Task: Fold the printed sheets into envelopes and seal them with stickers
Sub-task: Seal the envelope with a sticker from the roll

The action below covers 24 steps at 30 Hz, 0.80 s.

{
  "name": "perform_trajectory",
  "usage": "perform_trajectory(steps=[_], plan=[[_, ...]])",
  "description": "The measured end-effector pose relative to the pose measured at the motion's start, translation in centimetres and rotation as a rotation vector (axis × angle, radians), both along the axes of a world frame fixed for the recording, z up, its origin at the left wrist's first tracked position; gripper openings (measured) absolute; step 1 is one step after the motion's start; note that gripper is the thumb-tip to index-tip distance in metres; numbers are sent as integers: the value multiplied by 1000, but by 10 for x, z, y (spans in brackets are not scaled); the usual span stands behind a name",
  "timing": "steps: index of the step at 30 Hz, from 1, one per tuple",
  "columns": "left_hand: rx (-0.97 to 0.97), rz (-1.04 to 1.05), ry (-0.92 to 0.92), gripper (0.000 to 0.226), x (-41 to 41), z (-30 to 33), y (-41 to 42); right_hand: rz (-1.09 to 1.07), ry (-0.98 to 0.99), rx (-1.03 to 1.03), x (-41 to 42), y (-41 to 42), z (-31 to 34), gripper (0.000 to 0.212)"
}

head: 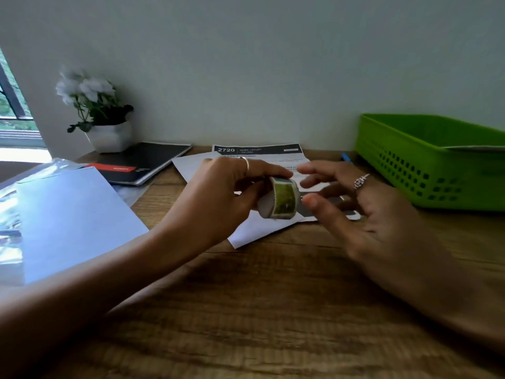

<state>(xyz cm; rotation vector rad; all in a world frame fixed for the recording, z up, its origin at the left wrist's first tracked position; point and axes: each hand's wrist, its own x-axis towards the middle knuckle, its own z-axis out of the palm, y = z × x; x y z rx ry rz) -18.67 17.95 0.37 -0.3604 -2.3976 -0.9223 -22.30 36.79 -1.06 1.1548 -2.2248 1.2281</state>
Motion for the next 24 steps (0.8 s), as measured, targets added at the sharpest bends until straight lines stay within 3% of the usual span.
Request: perform_trajectory(steps=[5, 24], plan=[[1, 14, 9, 41, 0, -4, 2, 1, 94, 66, 0, 0, -5, 42], [13, -7, -1, 33, 5, -9, 12, 26, 60, -99, 6, -1, 0, 7]])
